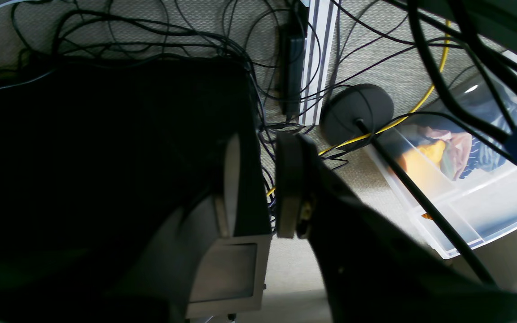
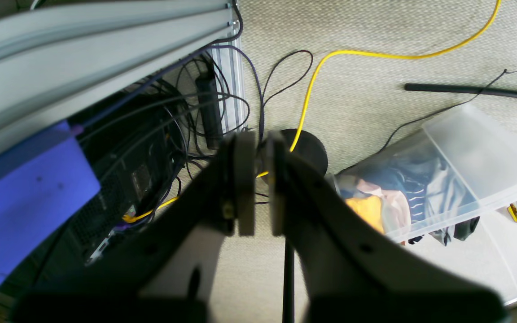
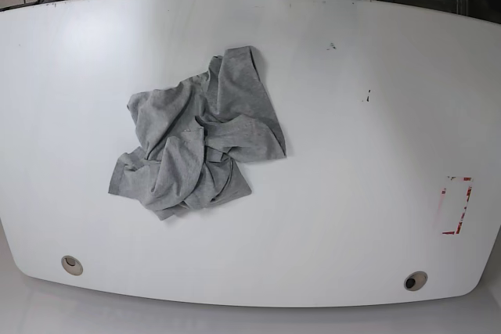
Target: Layout the t-shirt on the table in an organized manner, then fold the t-shirt properly
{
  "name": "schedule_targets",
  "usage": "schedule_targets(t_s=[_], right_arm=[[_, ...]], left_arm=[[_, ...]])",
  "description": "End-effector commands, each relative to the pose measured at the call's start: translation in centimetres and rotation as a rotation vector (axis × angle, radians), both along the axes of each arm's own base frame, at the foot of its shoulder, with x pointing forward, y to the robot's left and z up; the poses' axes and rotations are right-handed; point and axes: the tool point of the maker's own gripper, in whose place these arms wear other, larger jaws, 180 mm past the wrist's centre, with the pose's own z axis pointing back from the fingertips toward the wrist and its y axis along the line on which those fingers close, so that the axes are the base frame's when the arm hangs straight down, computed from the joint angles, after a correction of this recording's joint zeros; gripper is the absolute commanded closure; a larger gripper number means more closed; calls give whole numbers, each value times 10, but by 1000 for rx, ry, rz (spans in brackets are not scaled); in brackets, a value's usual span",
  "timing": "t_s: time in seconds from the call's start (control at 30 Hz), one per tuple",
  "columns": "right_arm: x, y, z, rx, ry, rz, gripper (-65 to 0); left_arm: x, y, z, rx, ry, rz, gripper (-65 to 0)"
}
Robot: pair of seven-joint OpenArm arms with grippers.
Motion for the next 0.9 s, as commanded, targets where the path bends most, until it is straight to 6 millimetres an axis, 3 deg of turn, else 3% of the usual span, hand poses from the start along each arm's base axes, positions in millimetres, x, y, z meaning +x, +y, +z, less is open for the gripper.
schedule_targets(t_s=[0.0, 0.73, 0.77, 0.87], right_arm=[[7, -4, 1, -14, -33, -9, -40], [26, -6, 5, -20, -145, -18, -41], [23, 3, 2, -7, -113, -25, -44], [23, 3, 2, -7, -112, -24, -44]], left_arm=[[7, -1, 0, 1, -28, 4, -134], [23, 5, 1, 14, -91, 10, -147], [22, 9, 0, 17, -78, -4, -133], [22, 9, 0, 17, -78, -4, -133]])
